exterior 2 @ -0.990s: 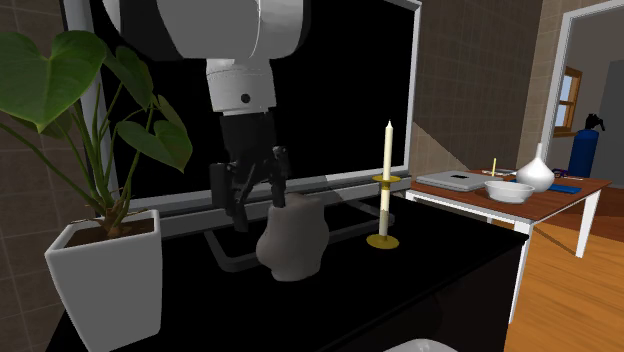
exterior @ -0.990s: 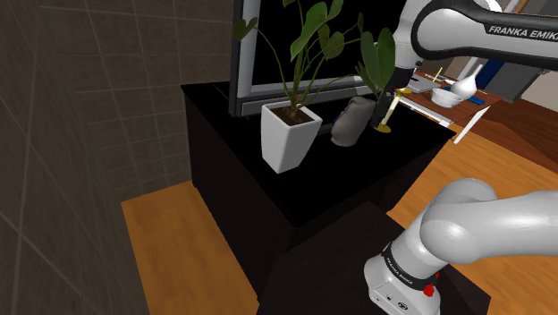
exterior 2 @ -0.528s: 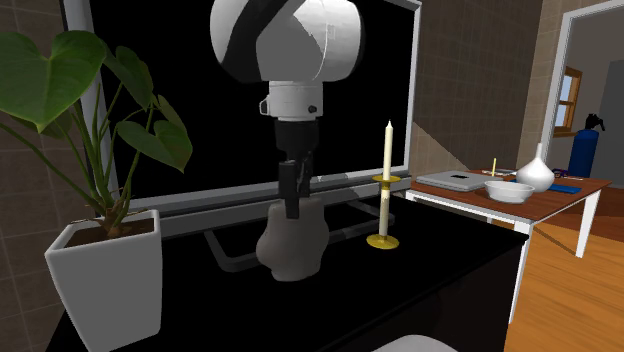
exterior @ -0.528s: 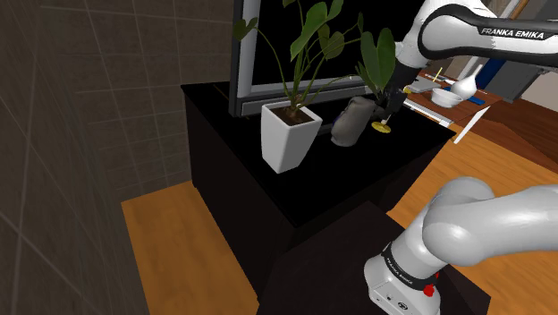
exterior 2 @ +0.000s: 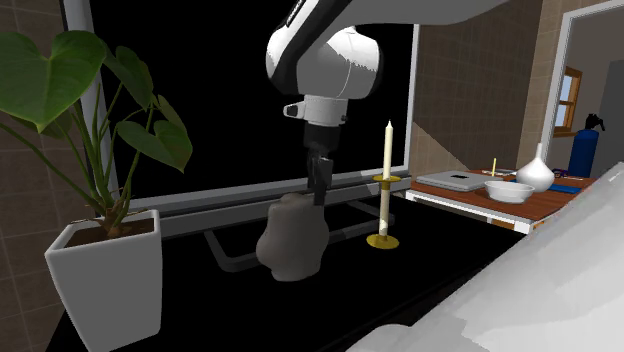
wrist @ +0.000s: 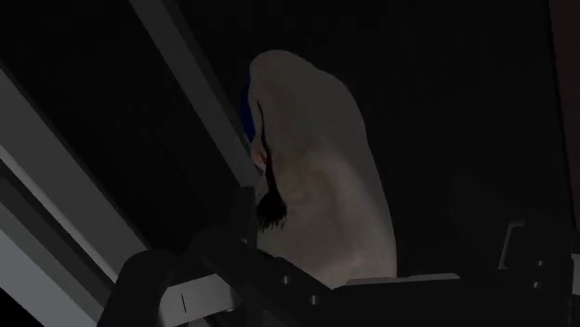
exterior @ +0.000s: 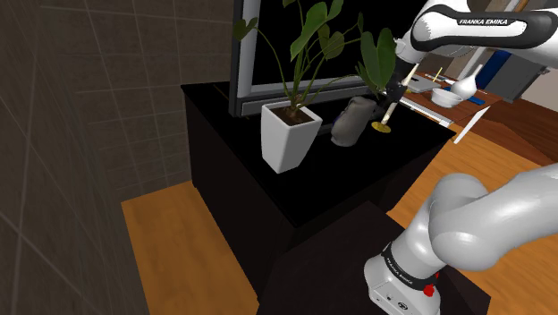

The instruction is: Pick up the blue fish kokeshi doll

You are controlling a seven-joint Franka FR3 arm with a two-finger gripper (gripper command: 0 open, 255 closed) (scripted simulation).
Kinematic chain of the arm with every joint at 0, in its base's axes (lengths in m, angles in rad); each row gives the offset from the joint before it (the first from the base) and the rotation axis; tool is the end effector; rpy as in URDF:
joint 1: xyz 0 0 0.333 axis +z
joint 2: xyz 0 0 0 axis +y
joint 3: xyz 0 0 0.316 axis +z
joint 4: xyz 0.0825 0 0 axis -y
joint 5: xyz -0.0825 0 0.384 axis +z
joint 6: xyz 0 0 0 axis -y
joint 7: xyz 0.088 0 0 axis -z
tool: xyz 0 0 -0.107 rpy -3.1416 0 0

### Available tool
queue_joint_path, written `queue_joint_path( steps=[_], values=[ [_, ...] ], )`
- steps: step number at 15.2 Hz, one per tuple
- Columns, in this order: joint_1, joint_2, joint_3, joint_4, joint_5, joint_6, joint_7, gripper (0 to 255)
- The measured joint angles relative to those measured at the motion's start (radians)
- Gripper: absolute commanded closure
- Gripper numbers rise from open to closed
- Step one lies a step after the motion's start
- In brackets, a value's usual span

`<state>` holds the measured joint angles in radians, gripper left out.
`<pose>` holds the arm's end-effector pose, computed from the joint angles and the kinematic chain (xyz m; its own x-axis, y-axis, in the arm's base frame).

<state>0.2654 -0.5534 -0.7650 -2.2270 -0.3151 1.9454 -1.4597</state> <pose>0.3629 -0.2714 0.5318 0.4394 0.8945 0.0820 0.8828 -0.4469 0.1446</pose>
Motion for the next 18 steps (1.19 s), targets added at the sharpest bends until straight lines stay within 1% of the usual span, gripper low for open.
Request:
queue_joint_path(
  steps=[1, 3, 5, 9, 10, 18],
  values=[
    [0.037, 0.036, -0.047, 0.036, 0.021, 0.012, -0.066, 0],
    [0.062, 0.060, -0.091, 0.043, 0.032, 0.039, -0.124, 0],
    [0.072, 0.073, -0.111, 0.030, 0.035, 0.067, -0.141, 0],
    [0.073, 0.079, -0.132, -0.014, 0.031, 0.119, -0.149, 0],
    [0.075, 0.083, -0.136, -0.016, 0.032, 0.126, -0.151, 255],
    [0.077, 0.086, -0.139, -0.016, 0.033, 0.131, -0.154, 255]
  ],
)
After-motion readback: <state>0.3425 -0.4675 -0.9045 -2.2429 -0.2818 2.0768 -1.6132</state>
